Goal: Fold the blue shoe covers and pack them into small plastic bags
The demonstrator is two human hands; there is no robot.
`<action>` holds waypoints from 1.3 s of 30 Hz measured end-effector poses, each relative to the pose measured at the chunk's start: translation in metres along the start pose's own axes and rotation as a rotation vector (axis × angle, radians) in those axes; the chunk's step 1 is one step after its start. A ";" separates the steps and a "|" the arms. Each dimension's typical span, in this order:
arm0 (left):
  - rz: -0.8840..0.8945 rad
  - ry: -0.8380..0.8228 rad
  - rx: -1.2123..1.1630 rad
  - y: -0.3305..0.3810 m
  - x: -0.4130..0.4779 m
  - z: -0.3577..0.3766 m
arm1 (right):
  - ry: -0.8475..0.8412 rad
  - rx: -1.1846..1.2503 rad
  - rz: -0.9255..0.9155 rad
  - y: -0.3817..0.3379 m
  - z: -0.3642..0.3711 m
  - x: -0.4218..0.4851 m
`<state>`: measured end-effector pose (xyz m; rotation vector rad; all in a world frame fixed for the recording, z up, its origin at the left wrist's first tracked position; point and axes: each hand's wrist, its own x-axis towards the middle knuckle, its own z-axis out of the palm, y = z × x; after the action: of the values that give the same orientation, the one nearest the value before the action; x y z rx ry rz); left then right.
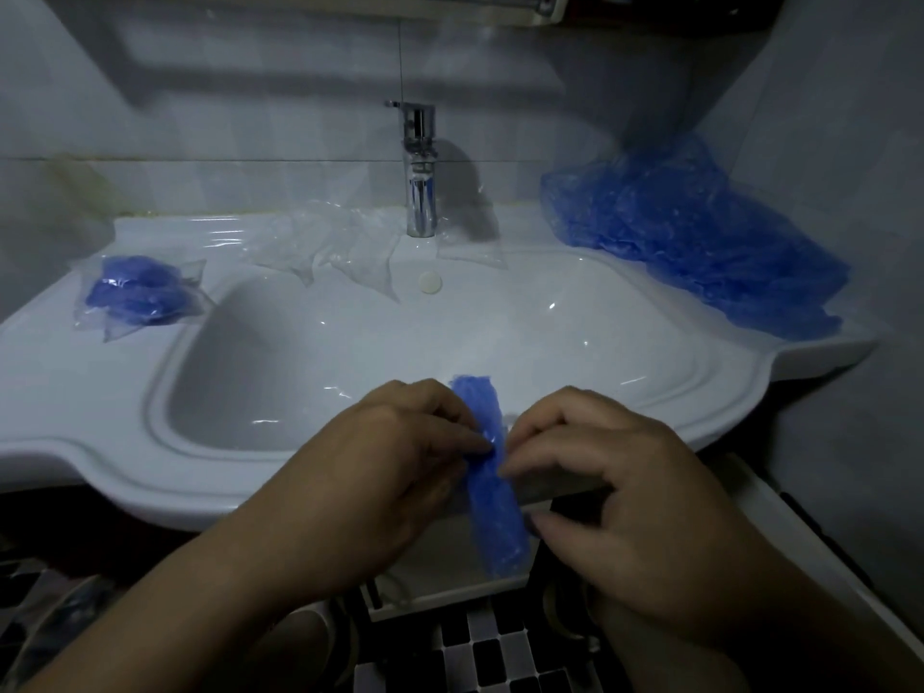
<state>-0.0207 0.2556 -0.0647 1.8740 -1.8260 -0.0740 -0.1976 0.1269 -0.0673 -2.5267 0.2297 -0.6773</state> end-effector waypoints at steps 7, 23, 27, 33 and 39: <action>-0.037 -0.018 -0.143 0.002 0.000 -0.002 | 0.055 0.067 -0.009 -0.002 0.008 0.001; -0.169 0.085 -0.127 0.009 0.004 0.006 | 0.027 0.039 0.043 -0.008 0.012 0.000; -0.195 0.133 -0.116 0.011 0.004 0.009 | 0.054 -0.080 -0.028 -0.004 0.014 0.003; -0.180 0.141 -0.172 0.010 0.001 0.004 | 0.086 0.020 -0.033 -0.003 0.013 0.003; -0.146 0.016 -0.303 0.013 -0.004 -0.008 | 0.074 0.116 0.055 -0.005 0.012 0.005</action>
<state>-0.0301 0.2624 -0.0537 1.7808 -1.5645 -0.3647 -0.1873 0.1353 -0.0717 -2.3794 0.2762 -0.7413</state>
